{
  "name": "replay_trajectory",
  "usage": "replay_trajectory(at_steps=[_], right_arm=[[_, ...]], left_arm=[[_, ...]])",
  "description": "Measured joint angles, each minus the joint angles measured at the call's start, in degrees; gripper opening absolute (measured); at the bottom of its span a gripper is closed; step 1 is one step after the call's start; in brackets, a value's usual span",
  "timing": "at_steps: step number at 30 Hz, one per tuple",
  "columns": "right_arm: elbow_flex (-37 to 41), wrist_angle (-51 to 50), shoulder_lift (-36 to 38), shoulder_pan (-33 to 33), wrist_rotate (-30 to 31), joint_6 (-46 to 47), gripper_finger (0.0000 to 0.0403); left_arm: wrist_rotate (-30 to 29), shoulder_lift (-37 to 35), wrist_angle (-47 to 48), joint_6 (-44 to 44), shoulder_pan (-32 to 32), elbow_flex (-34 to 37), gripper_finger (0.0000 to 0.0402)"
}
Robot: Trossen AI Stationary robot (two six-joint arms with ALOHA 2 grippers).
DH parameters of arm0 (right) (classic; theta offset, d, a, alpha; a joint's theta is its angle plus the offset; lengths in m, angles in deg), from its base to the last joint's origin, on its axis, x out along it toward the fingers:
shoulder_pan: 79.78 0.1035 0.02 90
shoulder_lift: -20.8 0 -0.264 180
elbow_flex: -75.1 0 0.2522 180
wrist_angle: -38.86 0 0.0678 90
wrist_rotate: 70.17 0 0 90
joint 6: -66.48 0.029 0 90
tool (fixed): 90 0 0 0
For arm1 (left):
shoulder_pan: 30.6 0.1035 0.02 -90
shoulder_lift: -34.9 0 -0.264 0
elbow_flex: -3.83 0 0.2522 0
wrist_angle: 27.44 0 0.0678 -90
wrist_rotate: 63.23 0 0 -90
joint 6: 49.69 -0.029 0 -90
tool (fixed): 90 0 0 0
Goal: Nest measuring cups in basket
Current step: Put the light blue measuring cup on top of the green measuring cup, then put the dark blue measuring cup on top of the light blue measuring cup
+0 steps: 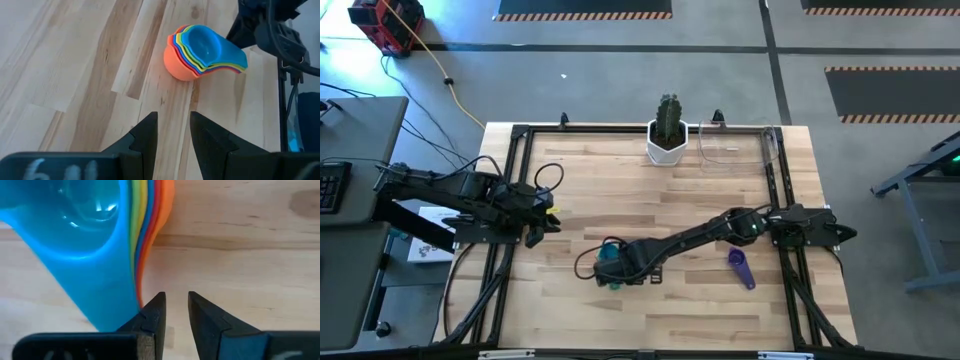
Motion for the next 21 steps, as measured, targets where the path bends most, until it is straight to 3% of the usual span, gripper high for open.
replay_trajectory(at_steps=[11,21], right_arm=[[0.00,-2.79,0.14,0.89,-1.78,-2.82,0.0074],[-0.04,-12.06,0.14,3.59,-4.45,-6.06,0.0074]], left_arm=[[0.02,0.00,-0.01,0.00,0.00,0.02,0.0103],[0.02,0.00,-0.01,-0.05,0.00,0.00,0.0103]])
